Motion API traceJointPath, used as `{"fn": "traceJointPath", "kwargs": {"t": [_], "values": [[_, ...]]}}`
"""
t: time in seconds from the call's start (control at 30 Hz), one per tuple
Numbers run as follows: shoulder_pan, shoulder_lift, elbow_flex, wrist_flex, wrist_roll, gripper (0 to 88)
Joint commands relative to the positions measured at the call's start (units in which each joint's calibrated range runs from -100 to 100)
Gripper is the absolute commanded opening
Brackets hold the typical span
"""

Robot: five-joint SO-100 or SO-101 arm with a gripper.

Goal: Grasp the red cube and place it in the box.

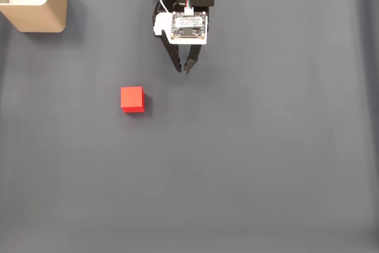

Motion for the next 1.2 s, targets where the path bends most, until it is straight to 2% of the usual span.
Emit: {"fn": "traceJointPath", "kwargs": {"t": [0.0,0.53,0.8,1.17], "values": [[0.2,4.0,-7.3,-1.1,-0.2,0.0],[3.1,21.3,-29.5,3.3,1.3,0.5],[9.9,28.1,-39.0,7.6,2.5,0.5],[22.1,32.7,-42.5,8.0,7.0,0.8]]}}
